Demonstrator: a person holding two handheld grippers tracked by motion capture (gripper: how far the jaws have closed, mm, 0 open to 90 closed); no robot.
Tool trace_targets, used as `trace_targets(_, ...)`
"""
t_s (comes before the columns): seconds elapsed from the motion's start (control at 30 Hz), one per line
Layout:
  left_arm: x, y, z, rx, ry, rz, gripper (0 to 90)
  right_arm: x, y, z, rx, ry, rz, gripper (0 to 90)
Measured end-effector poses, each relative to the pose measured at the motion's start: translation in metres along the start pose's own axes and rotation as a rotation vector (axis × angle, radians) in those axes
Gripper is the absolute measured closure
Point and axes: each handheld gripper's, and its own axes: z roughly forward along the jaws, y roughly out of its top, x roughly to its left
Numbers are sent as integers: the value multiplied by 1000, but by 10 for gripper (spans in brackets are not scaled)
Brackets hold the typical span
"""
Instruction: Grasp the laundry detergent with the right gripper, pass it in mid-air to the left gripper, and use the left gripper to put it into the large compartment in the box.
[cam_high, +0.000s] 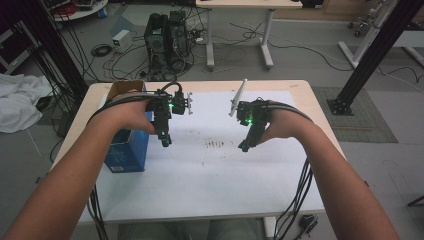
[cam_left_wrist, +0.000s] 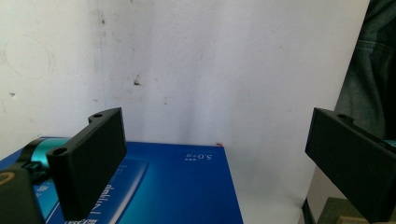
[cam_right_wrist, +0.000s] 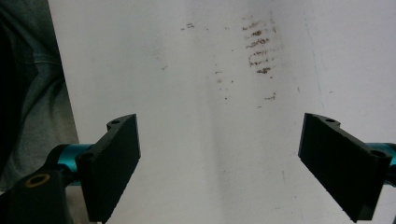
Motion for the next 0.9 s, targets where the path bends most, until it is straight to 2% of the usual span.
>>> trace_targets(0.03,0,0,0,-1,-9,-5,52,0,0,0,0,0,0,119)
trace_targets(0.17,-1,1,-2,-14,6,0,52,1,0,-1,1,2,6,119)
trace_targets(0.33,-1,2,-3,2,5,8,52,0,-2,-2,-4,-4,13,119)
trace_targets(0.4,-1,2,-2,-9,-4,-7,52,0,-3,-2,-3,0,11,120)
trace_targets(0.63,0,1,-4,-11,-3,-7,52,-1,-4,-3,-11,0,19,119)
trace_targets(0.67,1,1,-5,-2,4,8,52,-1,-4,-3,-11,0,19,119)
trace_targets(0.9,1,0,-5,0,-3,2,52,-1,-3,-4,-15,-3,18,119)
